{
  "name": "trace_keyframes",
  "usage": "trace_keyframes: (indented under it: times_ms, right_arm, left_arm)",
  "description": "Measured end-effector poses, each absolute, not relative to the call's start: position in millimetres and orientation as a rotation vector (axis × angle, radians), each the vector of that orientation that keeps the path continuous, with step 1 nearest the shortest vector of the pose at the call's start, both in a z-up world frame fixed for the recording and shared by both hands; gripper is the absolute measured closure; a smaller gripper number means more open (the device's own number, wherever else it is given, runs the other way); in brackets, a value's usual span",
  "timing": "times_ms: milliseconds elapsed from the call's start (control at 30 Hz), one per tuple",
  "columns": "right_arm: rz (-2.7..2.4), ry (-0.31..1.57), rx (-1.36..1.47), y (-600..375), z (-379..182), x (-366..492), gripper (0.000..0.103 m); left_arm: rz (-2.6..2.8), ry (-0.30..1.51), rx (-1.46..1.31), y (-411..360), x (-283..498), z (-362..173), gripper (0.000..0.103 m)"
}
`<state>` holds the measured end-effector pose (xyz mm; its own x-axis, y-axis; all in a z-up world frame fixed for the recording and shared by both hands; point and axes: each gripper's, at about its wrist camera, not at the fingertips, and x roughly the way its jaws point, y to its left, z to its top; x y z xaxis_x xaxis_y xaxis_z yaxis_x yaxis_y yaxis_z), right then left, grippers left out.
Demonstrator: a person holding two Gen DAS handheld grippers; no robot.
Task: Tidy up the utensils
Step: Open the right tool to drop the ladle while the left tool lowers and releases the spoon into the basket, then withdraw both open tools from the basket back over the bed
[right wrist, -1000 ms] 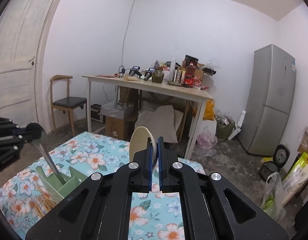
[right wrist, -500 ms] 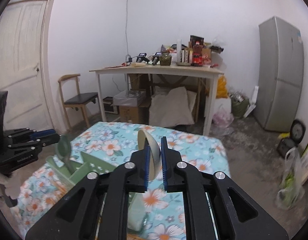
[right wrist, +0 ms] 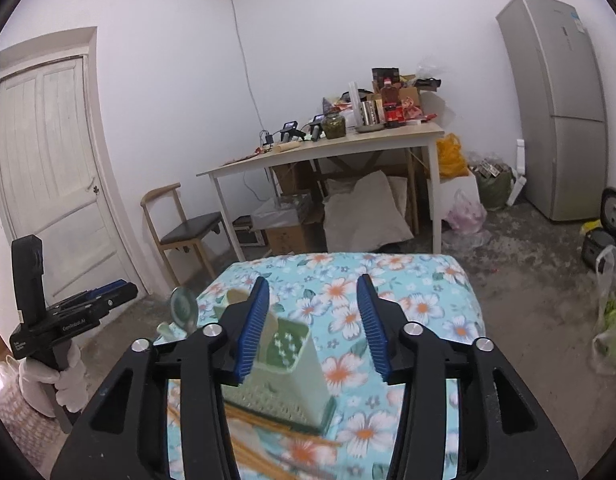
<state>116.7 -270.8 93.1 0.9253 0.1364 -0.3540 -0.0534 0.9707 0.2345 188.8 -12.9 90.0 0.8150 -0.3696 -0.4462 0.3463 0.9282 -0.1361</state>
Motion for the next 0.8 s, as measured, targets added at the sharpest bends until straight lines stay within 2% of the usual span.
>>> trace_keyframes:
  times_ms: [133,200,800]
  right_arm:
    - [0.102,0.418,0.24,-267.5,83.3,93.7,0.043]
    - [0.105,0.467,0.248,-261.8,71.5,82.9,0.04]
    - [0.084,0.888,0.4,-217.4,-52.3,50.1,0.04]
  left_arm:
    - [-0.381,0.494,-0.059,-0.5,170.2,86.4,0.043]
    - [-0.38,0.509,-0.067,5.8,160.6,79.9,0.04]
    - [-0.335,0.702,-0.077,1.3,136.5,-8.4,0.032]
